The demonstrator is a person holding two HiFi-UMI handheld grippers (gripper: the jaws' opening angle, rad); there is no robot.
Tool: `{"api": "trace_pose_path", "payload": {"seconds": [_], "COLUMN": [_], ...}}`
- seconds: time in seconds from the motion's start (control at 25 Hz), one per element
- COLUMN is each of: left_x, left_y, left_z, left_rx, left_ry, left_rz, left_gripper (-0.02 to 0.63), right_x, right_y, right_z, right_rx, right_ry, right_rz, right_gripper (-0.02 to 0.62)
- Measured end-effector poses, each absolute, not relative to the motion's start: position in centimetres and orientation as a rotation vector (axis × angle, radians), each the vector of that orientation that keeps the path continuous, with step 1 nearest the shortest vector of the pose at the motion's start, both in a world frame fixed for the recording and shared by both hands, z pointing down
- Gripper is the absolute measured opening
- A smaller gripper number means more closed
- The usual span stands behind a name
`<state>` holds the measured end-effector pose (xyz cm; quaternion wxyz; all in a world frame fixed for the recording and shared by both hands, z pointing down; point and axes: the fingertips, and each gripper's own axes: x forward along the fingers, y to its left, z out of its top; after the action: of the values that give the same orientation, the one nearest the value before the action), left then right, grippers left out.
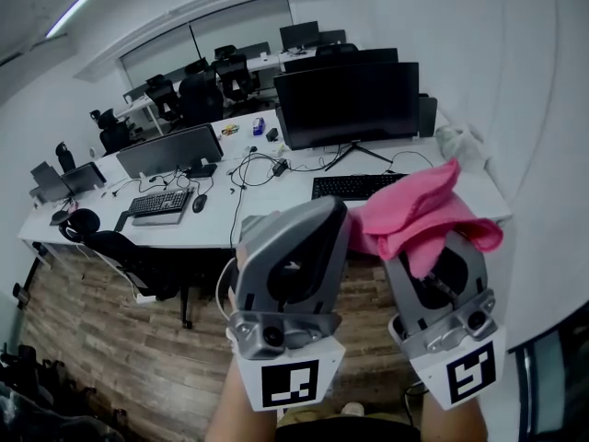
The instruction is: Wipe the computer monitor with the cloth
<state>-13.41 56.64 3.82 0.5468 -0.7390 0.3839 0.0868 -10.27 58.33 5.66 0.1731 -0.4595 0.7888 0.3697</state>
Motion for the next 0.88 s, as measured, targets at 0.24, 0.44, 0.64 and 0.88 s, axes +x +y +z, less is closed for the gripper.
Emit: {"api": "trace_pose_path", "payload": {"seconds": [0.24, 0.44, 0.64, 0.88], "left_x": [-14.1, -14.6, -15.0, -15.3], "left_y": [56.3, 54.6, 50.7, 42.6], "left_z": [3.9, 4.5, 4.9, 4.7], "left_rx": [-1.745, -1.746, -1.736, -1.716], "left_ry": [0.912, 0.914, 0.915, 0.897], "left_rz": [0.199, 0.199, 0.207, 0.232], "left_gripper": [0.006, 0.006, 0.006, 0.006], "right_x": [-10.7, -11.3, -11.5, -11.7], "right_y": [57.7, 55.8, 51.9, 44.0], "right_z": [5.8, 6.3, 6.5, 5.8], "right_rx": [-1.307, -1.304, -1.311, -1.327], "right_ry": [2.227, 2.229, 2.216, 2.18], "right_rz": [1.042, 1.046, 1.062, 1.106], "right_gripper": [0.064, 0.064, 0.064, 0.064]}}
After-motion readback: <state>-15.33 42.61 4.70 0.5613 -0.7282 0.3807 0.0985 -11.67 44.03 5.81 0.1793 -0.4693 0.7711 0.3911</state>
